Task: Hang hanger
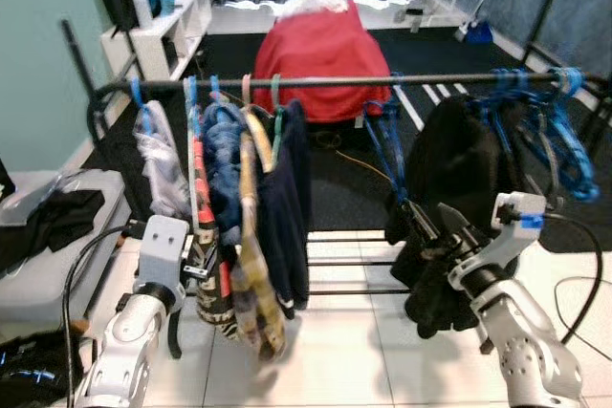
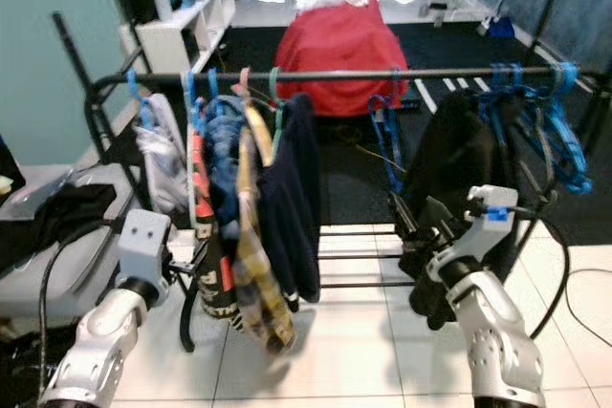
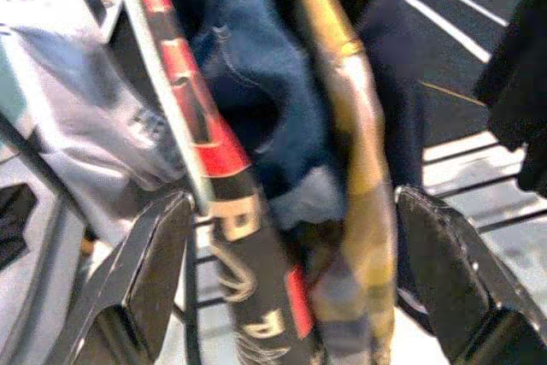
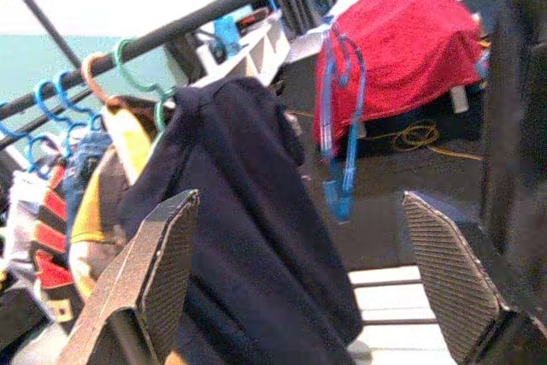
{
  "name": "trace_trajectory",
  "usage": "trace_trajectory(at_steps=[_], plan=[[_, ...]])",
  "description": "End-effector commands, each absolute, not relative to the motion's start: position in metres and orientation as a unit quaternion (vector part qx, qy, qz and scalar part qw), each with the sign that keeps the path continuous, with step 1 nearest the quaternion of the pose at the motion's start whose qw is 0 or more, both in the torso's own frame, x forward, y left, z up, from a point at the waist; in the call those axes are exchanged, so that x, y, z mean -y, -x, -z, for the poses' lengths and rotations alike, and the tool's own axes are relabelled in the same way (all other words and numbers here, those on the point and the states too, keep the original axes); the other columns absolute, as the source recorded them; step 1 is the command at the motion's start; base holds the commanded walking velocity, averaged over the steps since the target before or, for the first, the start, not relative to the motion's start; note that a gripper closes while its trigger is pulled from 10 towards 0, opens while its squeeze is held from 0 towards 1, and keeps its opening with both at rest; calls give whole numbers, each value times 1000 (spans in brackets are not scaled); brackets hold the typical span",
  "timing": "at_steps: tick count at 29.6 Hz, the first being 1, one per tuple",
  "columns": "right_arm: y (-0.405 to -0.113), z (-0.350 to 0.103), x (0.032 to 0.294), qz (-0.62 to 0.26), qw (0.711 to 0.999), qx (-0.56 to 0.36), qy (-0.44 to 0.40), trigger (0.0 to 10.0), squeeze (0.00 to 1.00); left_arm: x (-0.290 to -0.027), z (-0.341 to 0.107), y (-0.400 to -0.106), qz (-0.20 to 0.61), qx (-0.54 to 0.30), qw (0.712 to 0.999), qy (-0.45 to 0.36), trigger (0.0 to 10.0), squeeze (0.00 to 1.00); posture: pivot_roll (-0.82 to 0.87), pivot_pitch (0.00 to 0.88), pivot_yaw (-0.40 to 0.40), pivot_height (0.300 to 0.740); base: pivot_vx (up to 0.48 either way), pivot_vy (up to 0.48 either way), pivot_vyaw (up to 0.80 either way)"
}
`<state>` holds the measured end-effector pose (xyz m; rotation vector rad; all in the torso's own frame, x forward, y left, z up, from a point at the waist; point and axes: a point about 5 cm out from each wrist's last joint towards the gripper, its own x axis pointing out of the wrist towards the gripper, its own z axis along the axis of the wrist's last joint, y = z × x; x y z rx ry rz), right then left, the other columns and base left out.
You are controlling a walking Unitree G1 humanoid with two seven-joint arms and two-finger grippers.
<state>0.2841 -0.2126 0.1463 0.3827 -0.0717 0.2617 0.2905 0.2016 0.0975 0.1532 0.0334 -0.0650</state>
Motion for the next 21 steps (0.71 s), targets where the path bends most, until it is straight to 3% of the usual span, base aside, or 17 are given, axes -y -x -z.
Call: trace_trajectory(at_steps=[1,21], plan=[[-284,-146,211,-131,971,32,-195,10000,0,-204,-93,-288,33,-32,996,-79,10000,0,-52,10,-5,740,0,-375,0],[-280,-144,211,-133,969,31,-207,10000,0,-205,-90,-285,42,-40,995,-78,10000,0,-50,5,-6,740,0,-373,0]])
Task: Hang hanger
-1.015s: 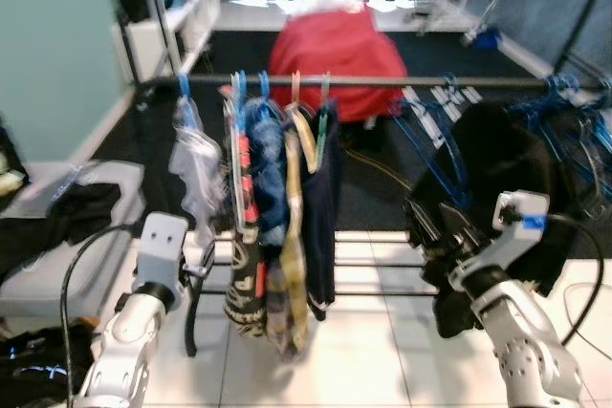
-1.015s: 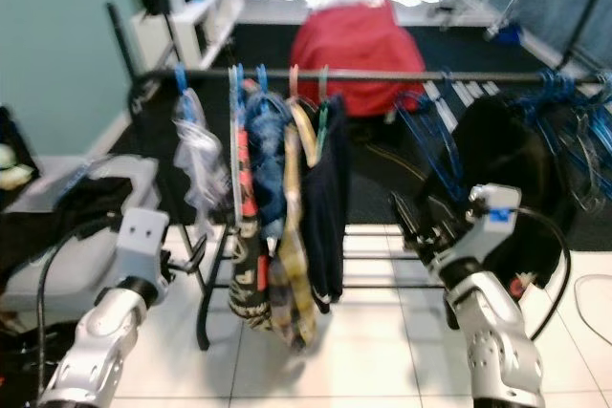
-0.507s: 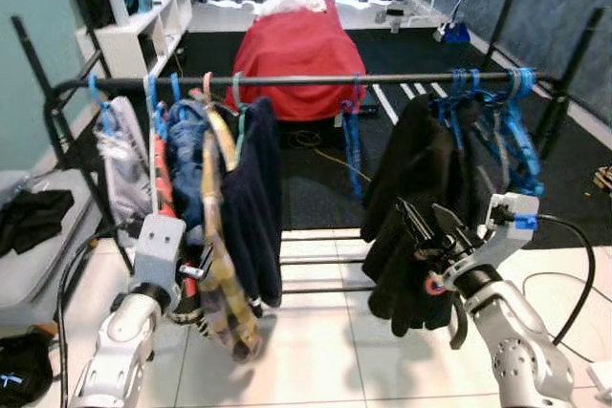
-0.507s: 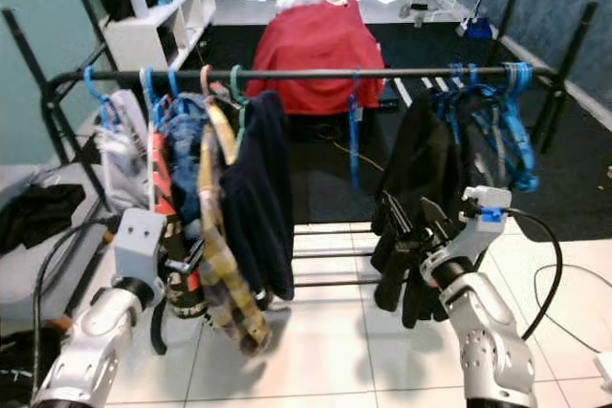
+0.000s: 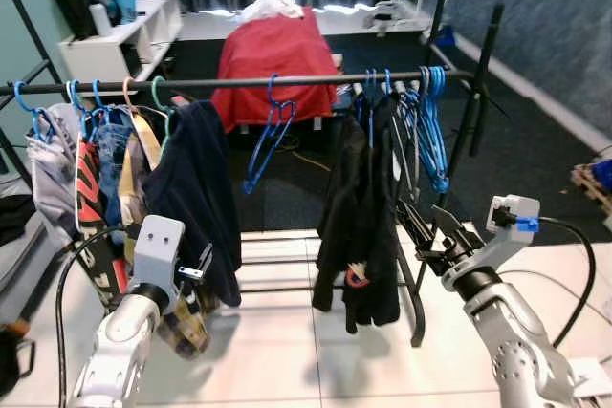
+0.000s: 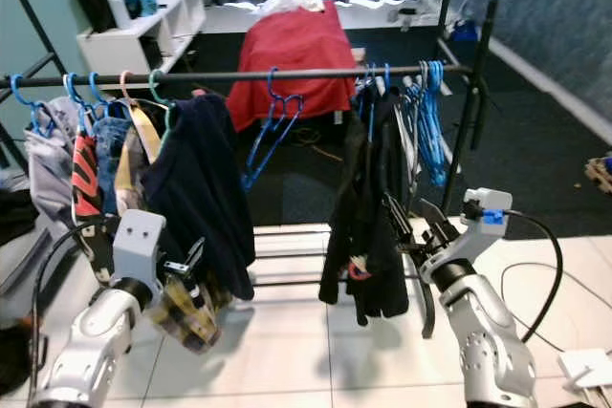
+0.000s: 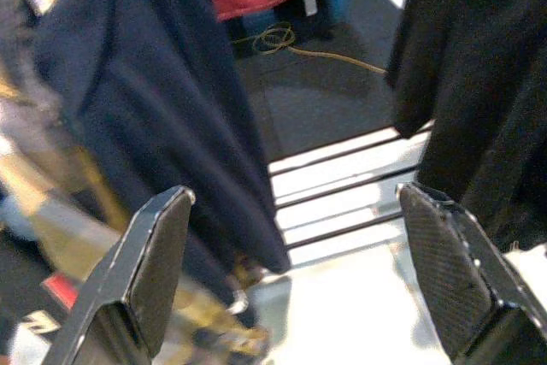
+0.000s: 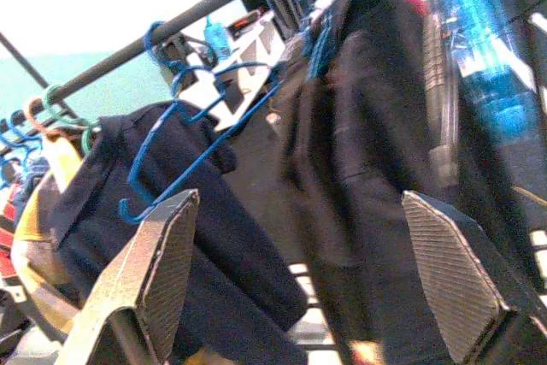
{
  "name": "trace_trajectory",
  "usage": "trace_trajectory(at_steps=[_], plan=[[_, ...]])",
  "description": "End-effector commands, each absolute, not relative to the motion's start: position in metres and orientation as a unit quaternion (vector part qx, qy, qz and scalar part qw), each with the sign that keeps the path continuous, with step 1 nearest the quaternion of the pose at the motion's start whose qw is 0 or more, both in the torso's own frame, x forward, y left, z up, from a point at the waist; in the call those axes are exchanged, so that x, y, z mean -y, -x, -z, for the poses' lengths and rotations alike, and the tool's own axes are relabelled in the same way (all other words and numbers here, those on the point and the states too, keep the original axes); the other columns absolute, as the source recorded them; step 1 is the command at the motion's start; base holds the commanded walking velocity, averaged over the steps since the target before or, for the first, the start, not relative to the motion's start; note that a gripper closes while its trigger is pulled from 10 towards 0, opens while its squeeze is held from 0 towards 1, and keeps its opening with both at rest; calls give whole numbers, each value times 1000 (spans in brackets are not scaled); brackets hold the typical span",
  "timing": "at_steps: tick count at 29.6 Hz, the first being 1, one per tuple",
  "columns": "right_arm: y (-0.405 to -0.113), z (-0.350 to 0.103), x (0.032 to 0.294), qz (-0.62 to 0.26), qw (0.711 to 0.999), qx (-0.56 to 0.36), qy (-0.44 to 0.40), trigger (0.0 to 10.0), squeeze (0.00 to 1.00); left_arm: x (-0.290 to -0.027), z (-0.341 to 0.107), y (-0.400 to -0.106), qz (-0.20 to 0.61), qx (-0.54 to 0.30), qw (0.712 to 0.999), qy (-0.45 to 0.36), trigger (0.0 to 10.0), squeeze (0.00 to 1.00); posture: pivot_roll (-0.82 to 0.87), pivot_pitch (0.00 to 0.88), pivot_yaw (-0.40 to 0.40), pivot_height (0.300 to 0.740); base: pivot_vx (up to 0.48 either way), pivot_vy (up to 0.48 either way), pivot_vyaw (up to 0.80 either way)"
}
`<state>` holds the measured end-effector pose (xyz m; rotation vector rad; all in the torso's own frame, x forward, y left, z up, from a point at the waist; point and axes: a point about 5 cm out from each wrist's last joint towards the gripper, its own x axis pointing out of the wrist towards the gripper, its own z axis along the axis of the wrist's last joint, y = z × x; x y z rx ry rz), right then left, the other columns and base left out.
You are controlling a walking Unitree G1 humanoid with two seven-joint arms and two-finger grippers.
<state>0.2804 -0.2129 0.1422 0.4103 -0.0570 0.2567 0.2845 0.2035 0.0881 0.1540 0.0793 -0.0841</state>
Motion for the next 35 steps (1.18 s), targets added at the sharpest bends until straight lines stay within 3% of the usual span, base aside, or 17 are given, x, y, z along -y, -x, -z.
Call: trace_trajectory(at_steps=[1,11,26,35], plan=[[-279,-144,211,-132,969,31,-206,10000,0,-205,-89,-285,43,-40,995,-78,10000,0,-56,3,-4,740,0,-371,0],[-277,-143,213,-129,969,31,-207,10000,0,-204,-89,-284,45,-40,995,-74,10000,0,-57,3,-3,740,0,-368,0],[-277,-144,216,-126,970,32,-206,10000,0,-198,-93,-282,65,-24,995,-68,10000,0,-70,11,0,740,0,0,0],[-277,-145,216,-123,972,36,-199,10000,0,-195,-96,-283,84,-17,994,-64,10000,0,-81,4,18,740,387,0,0]])
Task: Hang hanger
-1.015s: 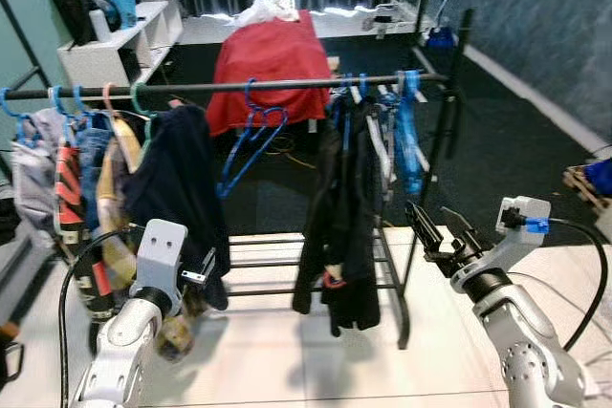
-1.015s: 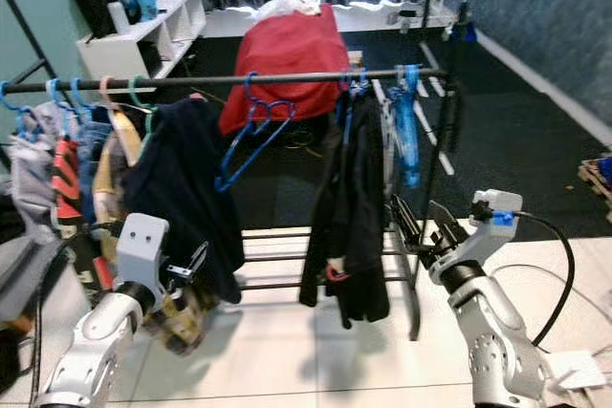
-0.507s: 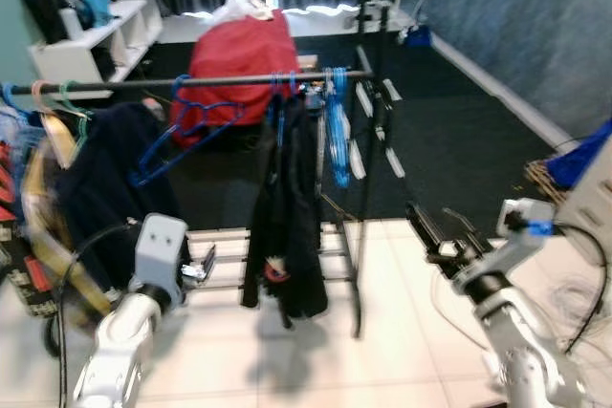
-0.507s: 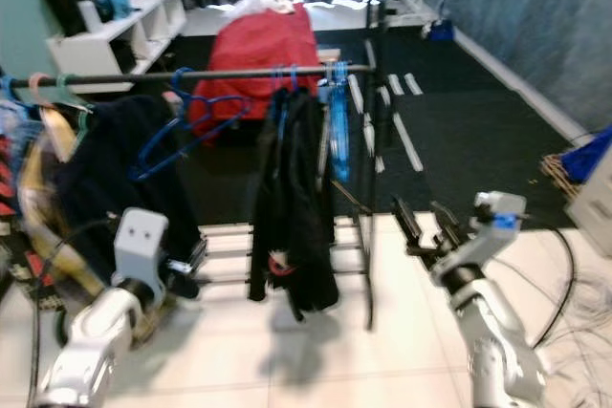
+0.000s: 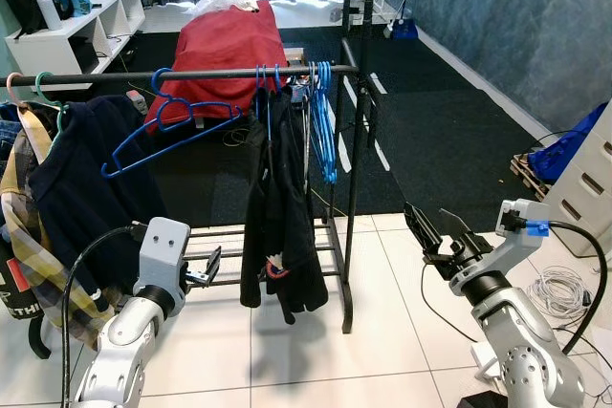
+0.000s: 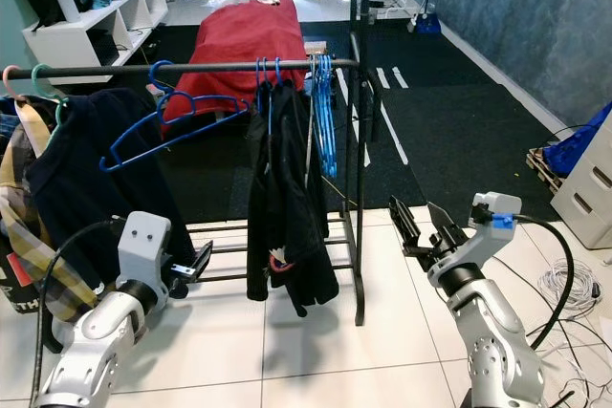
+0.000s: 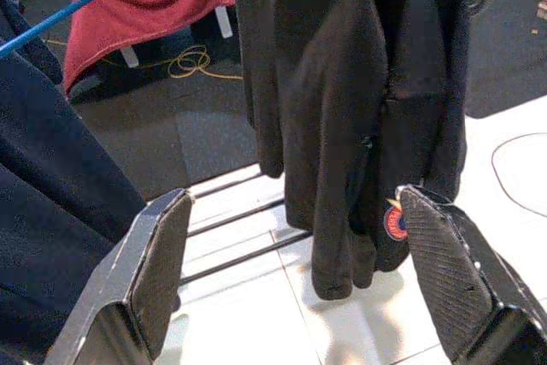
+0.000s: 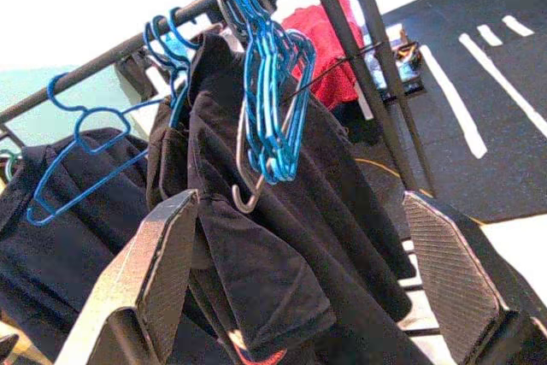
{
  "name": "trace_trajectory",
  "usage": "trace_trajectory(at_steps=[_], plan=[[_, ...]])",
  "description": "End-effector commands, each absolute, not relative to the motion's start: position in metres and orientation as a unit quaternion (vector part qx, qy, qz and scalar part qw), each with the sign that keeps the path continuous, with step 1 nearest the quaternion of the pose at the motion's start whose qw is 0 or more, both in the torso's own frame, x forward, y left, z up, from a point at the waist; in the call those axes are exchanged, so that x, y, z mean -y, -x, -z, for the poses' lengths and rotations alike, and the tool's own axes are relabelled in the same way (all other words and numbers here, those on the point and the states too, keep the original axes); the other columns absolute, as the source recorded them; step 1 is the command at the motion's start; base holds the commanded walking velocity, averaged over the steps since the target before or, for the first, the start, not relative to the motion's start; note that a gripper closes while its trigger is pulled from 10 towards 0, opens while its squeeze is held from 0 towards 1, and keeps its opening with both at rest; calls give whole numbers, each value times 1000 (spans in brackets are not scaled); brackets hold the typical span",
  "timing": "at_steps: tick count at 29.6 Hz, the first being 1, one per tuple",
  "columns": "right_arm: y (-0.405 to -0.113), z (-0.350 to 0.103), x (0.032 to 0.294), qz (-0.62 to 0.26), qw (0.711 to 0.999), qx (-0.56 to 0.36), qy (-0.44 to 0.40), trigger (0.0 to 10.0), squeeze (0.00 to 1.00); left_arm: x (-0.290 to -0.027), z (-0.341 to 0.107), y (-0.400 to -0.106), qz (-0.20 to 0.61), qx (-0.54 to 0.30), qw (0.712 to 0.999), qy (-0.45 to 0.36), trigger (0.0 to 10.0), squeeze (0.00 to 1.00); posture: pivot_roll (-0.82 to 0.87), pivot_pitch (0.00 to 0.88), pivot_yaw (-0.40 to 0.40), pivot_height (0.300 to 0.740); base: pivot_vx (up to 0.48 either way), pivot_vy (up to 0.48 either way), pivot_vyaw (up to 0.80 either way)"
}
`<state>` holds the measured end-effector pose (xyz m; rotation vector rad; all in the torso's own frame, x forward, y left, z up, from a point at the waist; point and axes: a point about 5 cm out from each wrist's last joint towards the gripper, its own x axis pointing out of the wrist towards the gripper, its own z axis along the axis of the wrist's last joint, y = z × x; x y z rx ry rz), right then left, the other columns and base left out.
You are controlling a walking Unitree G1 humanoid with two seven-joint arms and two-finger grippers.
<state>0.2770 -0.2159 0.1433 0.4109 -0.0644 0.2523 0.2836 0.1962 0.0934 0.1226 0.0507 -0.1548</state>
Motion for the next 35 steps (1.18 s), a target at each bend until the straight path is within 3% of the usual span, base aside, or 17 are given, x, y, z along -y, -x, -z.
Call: trace_trajectory(at_steps=[1,14,25,27,35], plan=[[-277,-145,216,-123,972,36,-199,10000,0,-195,-96,-283,84,-17,994,-64,10000,0,-81,4,18,740,480,0,0],[-276,-146,215,-127,971,40,-196,10000,0,-192,-105,-285,103,4,993,-53,10000,0,-80,4,18,740,480,0,0],[-276,-146,215,-125,971,41,-198,10000,0,-186,-143,-289,125,74,989,5,10000,0,-83,2,25,740,480,0,0],[-276,-146,215,-125,971,41,-199,10000,0,-167,-157,-282,201,87,975,37,10000,0,-78,5,24,740,0,0,0],[-276,-146,214,-125,971,41,-201,10000,0,-155,-147,-271,239,52,968,51,10000,0,-76,6,29,740,0,0,0]])
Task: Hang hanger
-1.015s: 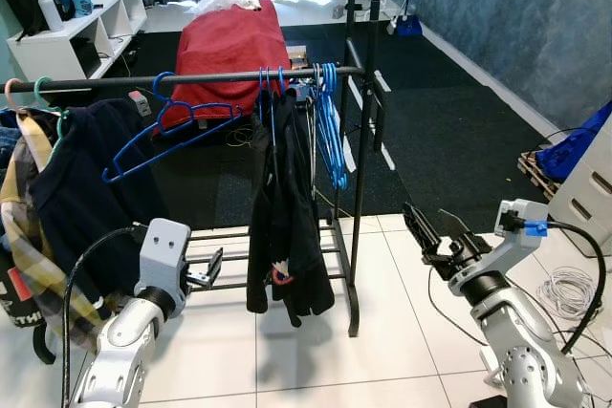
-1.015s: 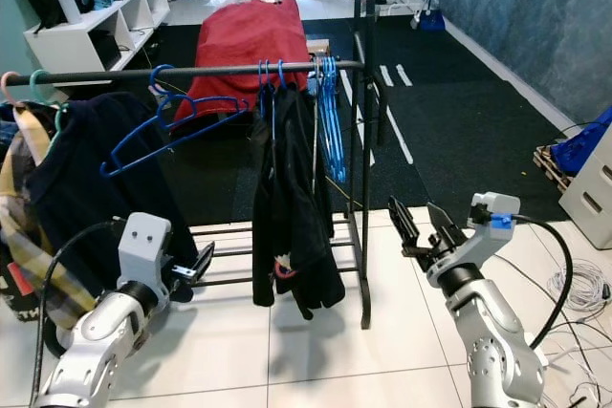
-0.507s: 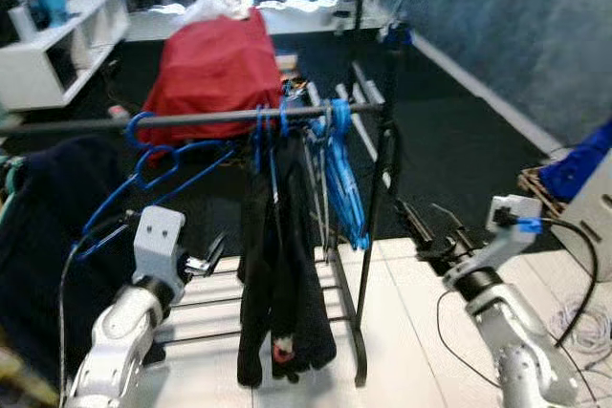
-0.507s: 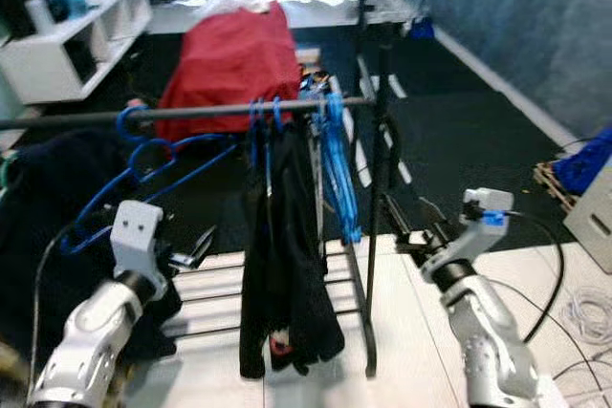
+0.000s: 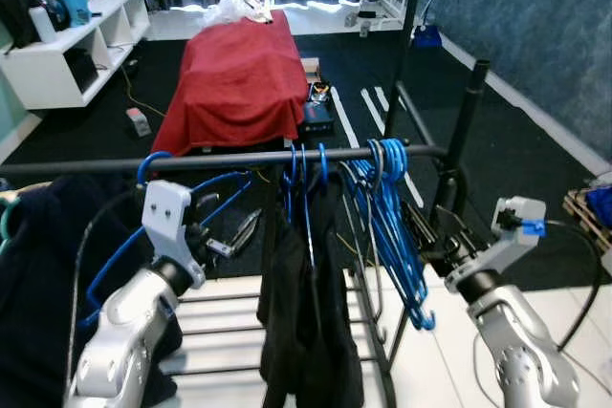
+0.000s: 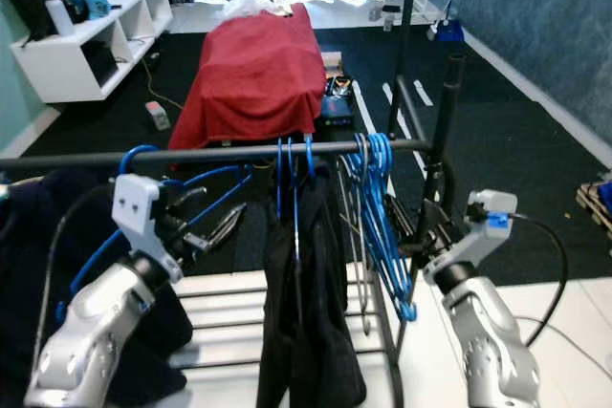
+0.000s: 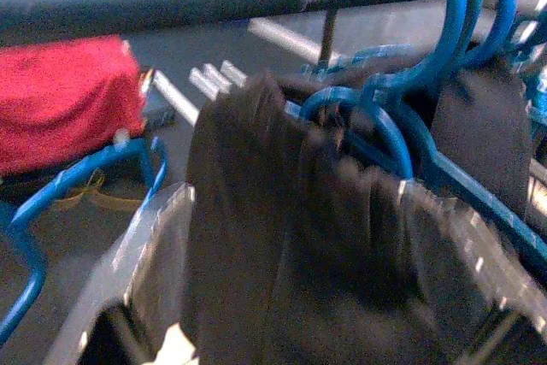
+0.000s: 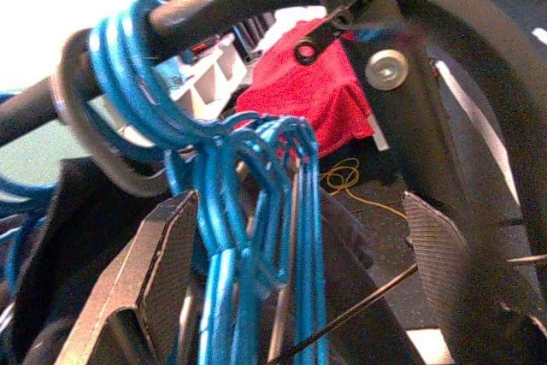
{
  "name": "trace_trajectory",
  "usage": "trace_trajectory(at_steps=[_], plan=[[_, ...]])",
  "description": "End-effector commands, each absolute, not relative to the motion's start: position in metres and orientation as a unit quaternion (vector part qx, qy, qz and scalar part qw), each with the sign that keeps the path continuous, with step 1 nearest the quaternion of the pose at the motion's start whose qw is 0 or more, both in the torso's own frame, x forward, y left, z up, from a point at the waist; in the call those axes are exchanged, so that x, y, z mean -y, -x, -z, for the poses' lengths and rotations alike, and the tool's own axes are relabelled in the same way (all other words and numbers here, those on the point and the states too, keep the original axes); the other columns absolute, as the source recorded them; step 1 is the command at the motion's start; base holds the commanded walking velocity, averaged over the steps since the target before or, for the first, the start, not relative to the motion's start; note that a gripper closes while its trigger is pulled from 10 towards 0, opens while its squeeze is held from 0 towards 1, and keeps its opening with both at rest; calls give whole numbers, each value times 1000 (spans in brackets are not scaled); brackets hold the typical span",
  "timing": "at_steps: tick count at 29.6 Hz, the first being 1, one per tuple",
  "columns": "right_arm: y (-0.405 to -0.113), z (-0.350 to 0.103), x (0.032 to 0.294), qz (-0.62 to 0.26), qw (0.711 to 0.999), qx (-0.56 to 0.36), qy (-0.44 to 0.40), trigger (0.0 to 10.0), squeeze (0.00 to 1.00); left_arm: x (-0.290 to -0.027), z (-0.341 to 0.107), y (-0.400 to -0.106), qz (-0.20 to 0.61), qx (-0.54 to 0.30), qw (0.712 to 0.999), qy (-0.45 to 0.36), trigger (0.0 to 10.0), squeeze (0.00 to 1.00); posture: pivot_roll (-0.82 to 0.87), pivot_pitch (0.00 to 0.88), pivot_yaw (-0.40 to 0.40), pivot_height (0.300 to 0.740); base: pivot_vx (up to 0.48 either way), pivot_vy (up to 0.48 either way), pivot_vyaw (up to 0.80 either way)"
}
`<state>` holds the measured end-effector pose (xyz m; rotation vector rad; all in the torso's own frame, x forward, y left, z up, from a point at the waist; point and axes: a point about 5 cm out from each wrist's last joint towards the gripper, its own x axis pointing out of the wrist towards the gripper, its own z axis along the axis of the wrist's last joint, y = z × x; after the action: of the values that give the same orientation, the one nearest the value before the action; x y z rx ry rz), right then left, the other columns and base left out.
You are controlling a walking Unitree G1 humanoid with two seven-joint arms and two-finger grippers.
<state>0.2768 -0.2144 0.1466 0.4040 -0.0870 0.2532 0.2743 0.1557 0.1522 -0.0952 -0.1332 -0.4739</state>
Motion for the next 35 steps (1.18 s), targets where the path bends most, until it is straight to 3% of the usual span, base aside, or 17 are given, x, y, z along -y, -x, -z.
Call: trace_trajectory(at_steps=[1,13,20,30,31,35], plan=[[-276,-146,214,-124,971,41,-202,10000,0,-151,-141,-265,249,35,966,55,10000,0,-76,6,29,740,0,0,0],[-276,-144,214,-124,971,34,-200,10000,0,-133,-127,-244,305,-23,950,70,10000,0,-70,8,35,740,0,0,0],[-278,-144,212,-124,972,32,-198,10000,0,-124,-121,-241,307,-46,948,68,10000,0,-68,1,50,740,0,0,-450],[-273,-141,203,-152,965,30,-211,10000,0,-133,-111,-252,205,-57,976,41,10000,0,-5,3,38,740,0,0,0],[-266,-138,196,-179,961,16,-210,10000,0,-143,-107,-252,162,-56,985,29,10000,0,10,5,27,740,0,0,0],[-253,-133,180,-246,944,-23,-219,10000,0,-152,-104,-250,117,-53,992,21,10000,0,17,5,-2,740,0,0,0]])
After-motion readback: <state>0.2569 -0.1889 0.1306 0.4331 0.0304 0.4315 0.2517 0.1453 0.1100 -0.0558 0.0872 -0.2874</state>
